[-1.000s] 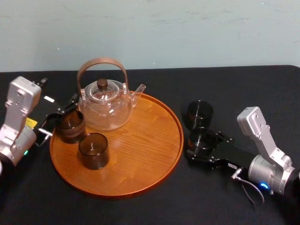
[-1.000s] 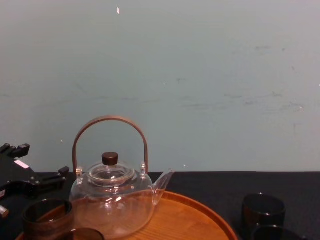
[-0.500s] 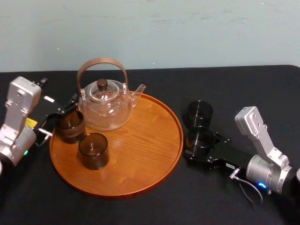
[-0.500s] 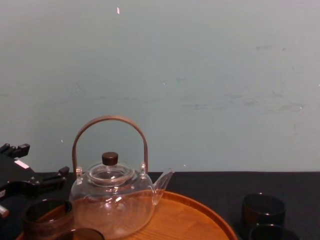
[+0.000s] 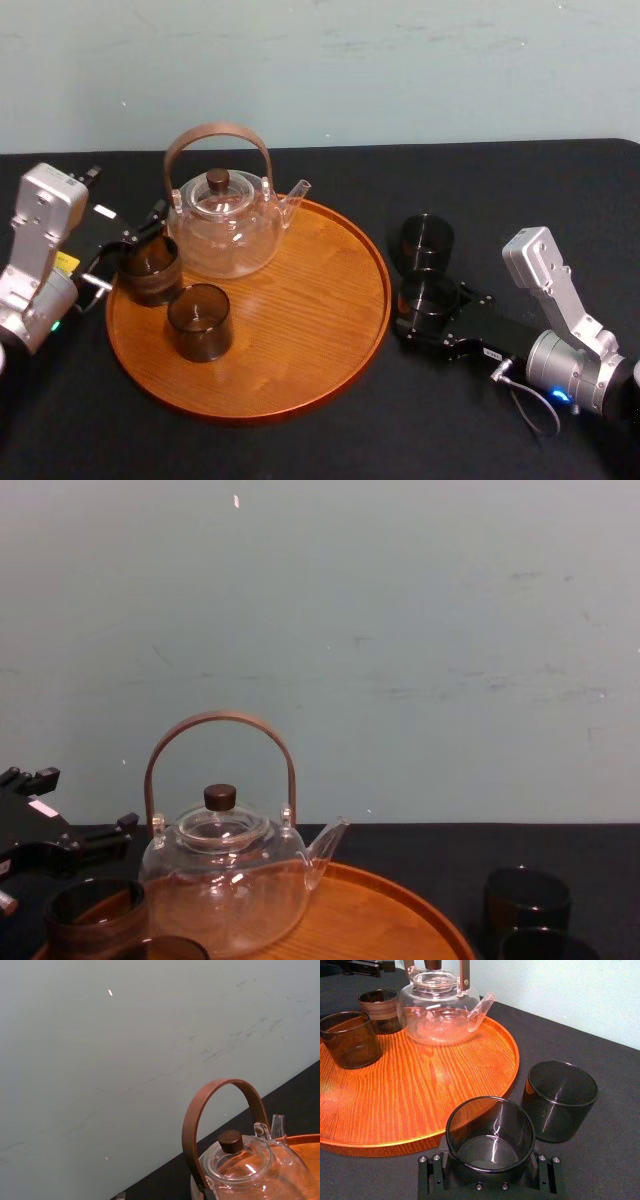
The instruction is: Pick up the glass from the table and place it on the tray.
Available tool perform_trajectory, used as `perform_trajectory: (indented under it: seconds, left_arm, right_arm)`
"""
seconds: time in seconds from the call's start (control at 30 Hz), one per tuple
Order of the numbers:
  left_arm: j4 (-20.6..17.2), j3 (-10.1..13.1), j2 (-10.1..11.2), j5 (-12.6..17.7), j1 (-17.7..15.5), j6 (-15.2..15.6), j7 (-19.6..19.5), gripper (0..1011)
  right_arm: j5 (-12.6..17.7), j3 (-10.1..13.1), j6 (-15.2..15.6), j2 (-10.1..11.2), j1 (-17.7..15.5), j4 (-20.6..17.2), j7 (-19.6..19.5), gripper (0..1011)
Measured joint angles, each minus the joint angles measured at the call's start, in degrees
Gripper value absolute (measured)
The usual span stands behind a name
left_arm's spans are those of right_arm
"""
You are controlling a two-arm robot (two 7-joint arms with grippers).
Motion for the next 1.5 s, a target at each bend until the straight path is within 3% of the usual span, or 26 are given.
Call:
perform_trajectory:
  seconds: [0.37,0.7,1.1,1.5]
  left_arm:
    - [0.0,0.0,0.0,0.0,0.0,0.0,0.0,1001]
    - [0.0,0.0,0.0,0.0,0.0,0.0,0.0,1001]
    - [0.0,0.0,0.0,0.0,0.0,0.0,0.0,1001]
    - [0.0,0.0,0.0,0.0,0.0,0.0,0.0,1001]
  right_arm:
    - [0.5,1.0,-0.5,0.4,-1.1,-1.8,-0.7,904]
    - [-0.2,1.5,-1.0,1.8,-3.4,-7.5,-1.1,904]
    - [-1.8,-2.1,-0.8,0.7,-2.7,-9.8,0.6,904]
    - [-3.4,-6.2,0.2,-2.8,1.3,-7.3,1.4,904]
